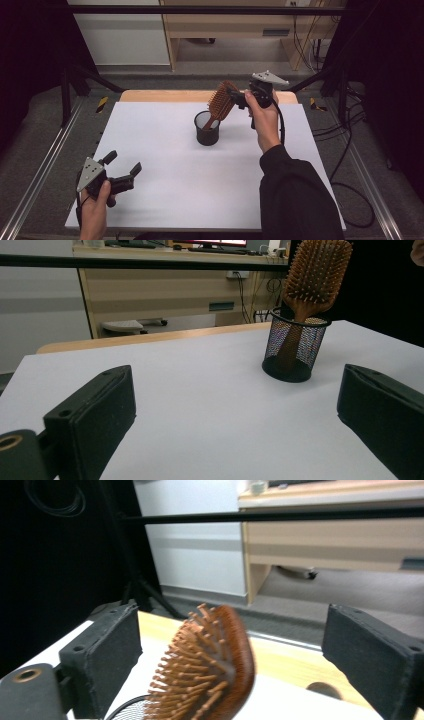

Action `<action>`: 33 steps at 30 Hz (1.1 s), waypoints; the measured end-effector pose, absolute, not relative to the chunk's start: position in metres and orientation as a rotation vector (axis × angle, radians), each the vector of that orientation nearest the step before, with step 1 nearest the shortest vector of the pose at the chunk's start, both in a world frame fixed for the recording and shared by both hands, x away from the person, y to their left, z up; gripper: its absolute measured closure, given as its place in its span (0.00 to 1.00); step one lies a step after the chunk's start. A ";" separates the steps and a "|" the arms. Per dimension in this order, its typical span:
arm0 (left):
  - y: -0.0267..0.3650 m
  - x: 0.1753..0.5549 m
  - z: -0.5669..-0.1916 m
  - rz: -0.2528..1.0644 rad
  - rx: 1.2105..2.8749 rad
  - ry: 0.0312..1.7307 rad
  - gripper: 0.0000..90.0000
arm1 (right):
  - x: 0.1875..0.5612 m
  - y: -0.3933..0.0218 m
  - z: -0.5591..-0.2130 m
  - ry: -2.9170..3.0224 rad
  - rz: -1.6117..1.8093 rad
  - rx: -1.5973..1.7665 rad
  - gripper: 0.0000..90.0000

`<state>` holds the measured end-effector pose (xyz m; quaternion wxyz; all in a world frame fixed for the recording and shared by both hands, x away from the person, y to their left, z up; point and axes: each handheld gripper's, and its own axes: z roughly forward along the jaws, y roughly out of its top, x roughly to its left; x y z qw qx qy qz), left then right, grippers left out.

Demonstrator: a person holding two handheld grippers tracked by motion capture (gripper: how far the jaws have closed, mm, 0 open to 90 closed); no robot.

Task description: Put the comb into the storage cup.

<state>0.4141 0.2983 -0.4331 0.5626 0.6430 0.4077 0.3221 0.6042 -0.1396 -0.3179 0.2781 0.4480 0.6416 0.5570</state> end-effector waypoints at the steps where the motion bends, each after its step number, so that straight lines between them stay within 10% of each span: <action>1: 0.299 0.414 -0.433 0.758 1.513 0.961 0.03 | 0.603 -0.141 -0.317 1.712 1.488 1.194 0.09; 33: 0.311 0.416 -0.435 0.753 1.469 1.003 0.03 | 0.553 -0.212 -0.309 1.615 1.501 1.111 0.06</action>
